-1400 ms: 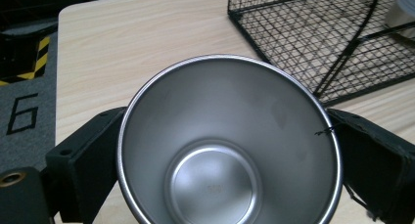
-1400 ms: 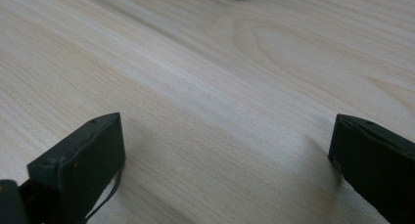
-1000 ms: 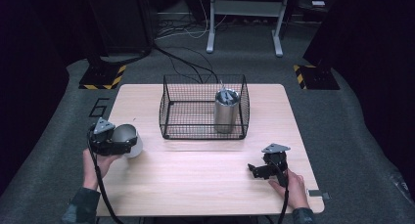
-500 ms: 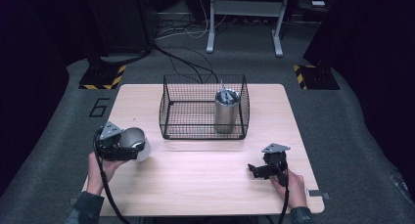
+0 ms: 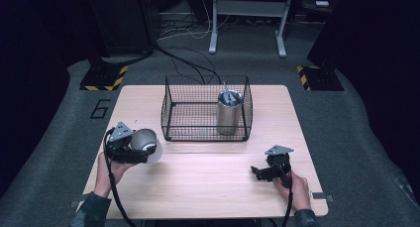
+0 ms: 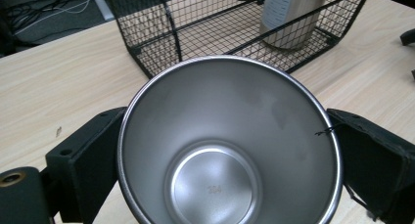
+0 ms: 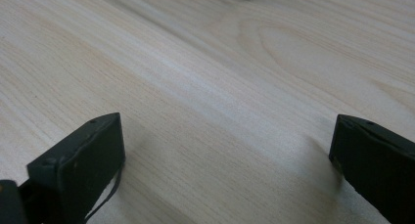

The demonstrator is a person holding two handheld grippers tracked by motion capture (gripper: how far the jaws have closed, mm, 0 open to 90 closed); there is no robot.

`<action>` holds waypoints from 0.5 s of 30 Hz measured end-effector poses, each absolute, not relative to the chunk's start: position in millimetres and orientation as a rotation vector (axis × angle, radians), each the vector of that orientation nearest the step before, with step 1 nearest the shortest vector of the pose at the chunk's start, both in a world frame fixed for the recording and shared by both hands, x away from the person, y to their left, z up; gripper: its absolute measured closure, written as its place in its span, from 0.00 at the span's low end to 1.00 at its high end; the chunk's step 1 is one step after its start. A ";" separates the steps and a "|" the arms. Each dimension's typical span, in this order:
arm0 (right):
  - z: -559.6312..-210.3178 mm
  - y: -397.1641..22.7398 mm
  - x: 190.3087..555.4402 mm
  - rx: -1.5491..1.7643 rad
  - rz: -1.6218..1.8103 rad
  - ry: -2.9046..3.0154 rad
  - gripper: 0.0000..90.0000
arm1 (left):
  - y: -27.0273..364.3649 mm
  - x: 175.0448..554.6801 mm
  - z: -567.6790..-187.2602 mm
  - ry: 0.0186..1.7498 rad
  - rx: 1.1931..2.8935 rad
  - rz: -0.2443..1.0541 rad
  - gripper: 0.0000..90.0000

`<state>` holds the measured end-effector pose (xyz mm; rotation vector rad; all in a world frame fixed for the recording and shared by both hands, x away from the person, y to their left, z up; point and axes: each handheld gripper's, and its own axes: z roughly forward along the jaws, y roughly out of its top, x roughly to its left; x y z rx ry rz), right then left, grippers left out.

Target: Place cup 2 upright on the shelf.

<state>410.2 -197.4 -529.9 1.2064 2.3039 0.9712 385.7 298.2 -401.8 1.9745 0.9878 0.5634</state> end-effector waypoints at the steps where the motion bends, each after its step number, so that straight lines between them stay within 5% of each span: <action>1: -529.9 -197.4 410.2 1.207 0.971 2.304 0.00 | 296.8 385.8 -401.9 0.988 1.972 0.562 0.07; 15: -529.9 -197.3 410.0 1.207 0.969 2.303 0.00 | 270.4 387.2 -396.1 0.907 2.009 0.510 0.07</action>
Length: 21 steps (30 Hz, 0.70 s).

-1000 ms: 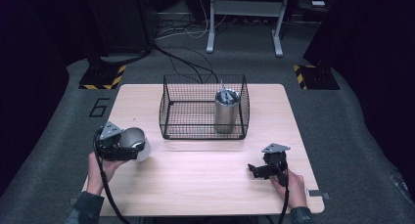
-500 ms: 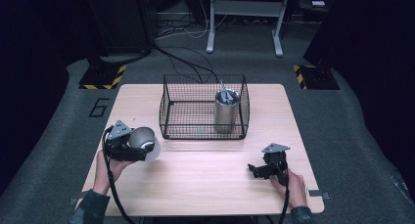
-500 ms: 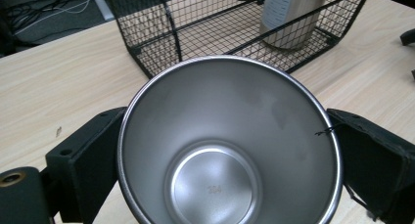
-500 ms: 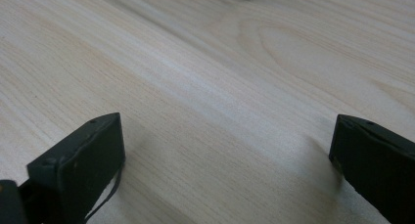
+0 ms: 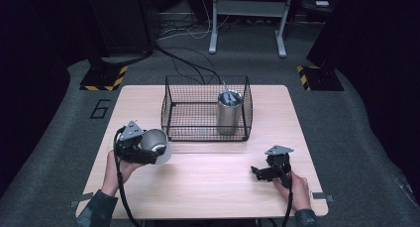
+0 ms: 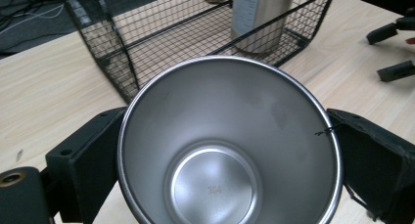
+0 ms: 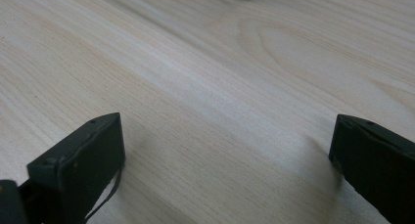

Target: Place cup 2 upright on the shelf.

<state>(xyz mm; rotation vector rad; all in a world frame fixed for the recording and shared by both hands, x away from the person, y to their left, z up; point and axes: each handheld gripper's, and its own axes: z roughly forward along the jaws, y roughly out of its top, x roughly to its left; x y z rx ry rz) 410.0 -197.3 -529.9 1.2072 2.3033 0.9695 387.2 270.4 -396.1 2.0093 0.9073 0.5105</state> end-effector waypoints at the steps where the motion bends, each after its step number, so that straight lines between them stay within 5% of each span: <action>1: -529.6 -197.4 410.0 1.209 0.965 2.309 0.00 | 268.6 387.6 -395.4 0.893 2.018 0.508 0.07; 21: -529.7 -197.4 410.0 1.208 0.966 2.308 0.00 | 229.9 393.9 -372.9 0.780 2.023 0.468 0.07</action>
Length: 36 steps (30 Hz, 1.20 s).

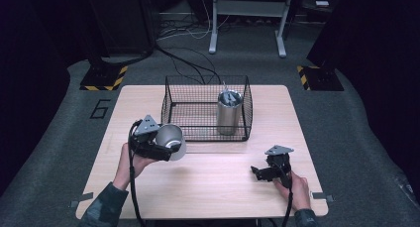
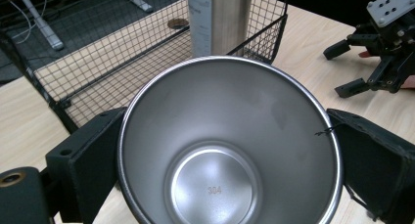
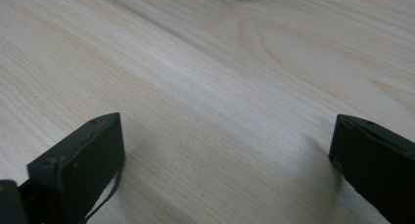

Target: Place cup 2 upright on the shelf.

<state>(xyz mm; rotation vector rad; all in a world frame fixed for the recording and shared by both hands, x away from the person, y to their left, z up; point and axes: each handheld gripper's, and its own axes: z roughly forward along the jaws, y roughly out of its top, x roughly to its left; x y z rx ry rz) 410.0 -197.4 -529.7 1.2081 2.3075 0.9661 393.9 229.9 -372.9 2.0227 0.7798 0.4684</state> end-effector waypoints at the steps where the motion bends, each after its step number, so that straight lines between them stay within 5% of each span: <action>1: -529.6 -197.4 410.0 1.208 0.965 2.308 0.00 | 227.7 394.5 -371.0 0.775 2.026 0.467 0.07; 36: -530.1 -196.4 406.7 1.239 0.963 2.277 0.00 | 194.4 431.2 -335.3 0.715 2.006 0.480 0.07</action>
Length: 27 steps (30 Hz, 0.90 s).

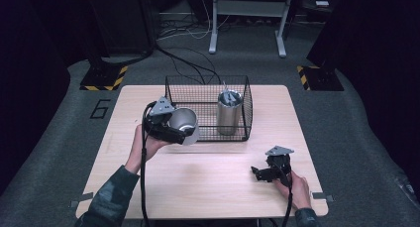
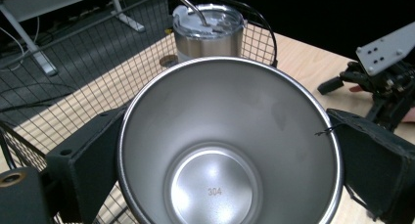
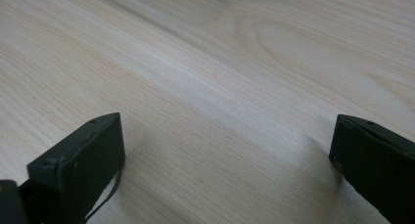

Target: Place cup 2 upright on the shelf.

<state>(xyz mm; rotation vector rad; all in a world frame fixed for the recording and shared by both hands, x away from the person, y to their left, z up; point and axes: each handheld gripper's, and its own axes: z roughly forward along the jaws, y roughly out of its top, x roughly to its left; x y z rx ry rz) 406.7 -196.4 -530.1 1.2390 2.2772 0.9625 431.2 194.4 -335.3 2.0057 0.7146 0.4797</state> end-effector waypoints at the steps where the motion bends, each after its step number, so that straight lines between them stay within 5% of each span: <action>1: -530.1 -196.4 406.6 1.240 0.963 2.277 0.00 | 193.8 433.3 -334.0 0.714 2.007 0.482 0.07; 27: -530.2 -196.4 406.7 1.238 0.963 2.277 0.00 | 178.5 479.8 -320.1 0.744 1.994 0.513 0.07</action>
